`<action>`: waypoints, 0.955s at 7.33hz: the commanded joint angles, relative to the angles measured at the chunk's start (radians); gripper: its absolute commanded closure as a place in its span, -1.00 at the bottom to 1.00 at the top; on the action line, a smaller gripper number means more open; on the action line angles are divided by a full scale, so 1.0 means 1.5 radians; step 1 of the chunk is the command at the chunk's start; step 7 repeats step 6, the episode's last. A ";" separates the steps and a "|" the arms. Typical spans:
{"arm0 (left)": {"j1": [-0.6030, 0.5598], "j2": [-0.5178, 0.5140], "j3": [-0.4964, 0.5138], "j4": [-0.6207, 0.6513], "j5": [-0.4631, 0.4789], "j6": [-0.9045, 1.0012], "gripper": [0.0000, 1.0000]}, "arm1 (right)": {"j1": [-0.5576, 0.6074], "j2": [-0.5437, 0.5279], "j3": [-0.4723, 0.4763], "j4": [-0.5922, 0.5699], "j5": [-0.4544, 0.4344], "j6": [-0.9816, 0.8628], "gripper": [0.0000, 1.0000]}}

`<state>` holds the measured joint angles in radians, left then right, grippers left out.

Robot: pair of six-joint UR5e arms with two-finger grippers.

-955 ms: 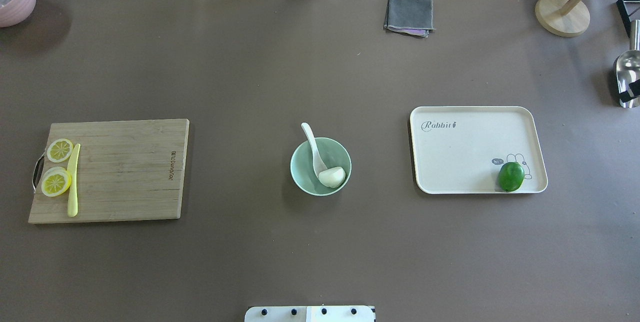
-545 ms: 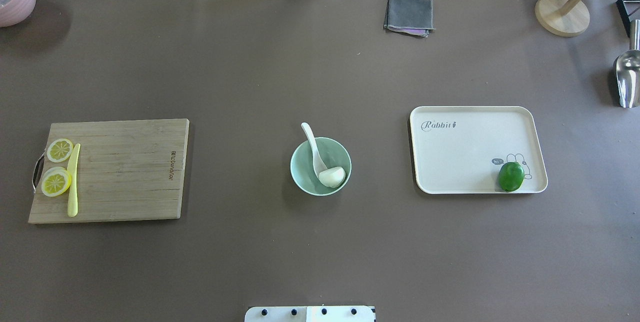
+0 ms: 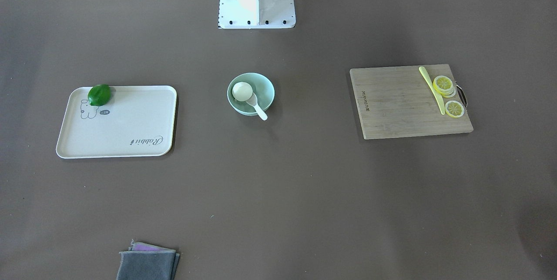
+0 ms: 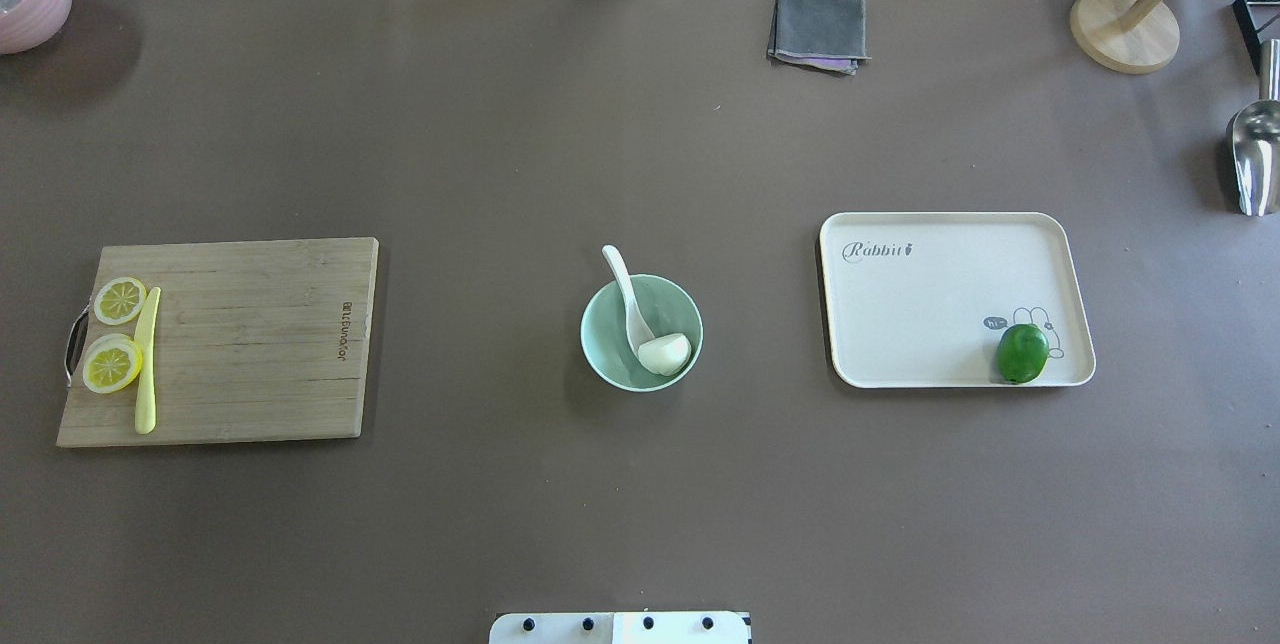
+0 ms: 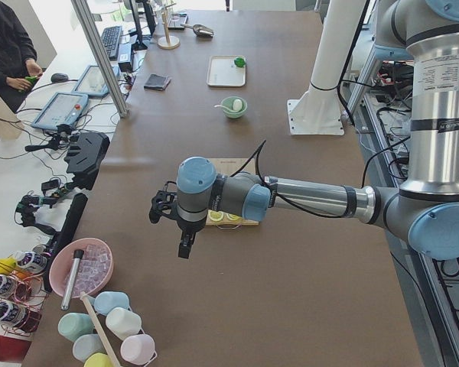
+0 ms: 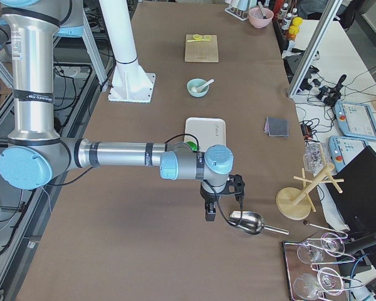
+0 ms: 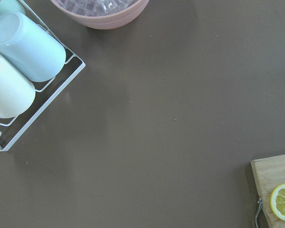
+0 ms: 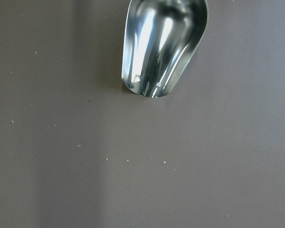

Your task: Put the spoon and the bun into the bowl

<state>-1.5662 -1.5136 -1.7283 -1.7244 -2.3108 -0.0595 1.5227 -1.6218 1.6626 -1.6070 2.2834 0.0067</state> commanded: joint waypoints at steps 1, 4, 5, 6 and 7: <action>-0.001 0.000 0.005 0.000 0.004 0.000 -0.96 | 0.002 0.000 0.078 -0.107 -0.032 0.001 -1.00; -0.001 -0.002 0.004 0.000 0.030 0.000 -0.96 | 0.001 -0.005 0.068 -0.103 -0.034 0.002 -1.00; -0.001 -0.005 0.005 0.000 0.031 0.000 -0.96 | 0.001 -0.004 0.068 -0.103 -0.035 0.002 -1.00; -0.001 -0.007 0.004 0.000 0.030 0.000 -0.96 | 0.001 -0.005 0.068 -0.103 -0.036 0.002 -1.00; -0.001 -0.007 0.004 0.000 0.030 0.000 -0.96 | 0.001 -0.005 0.068 -0.103 -0.036 0.002 -1.00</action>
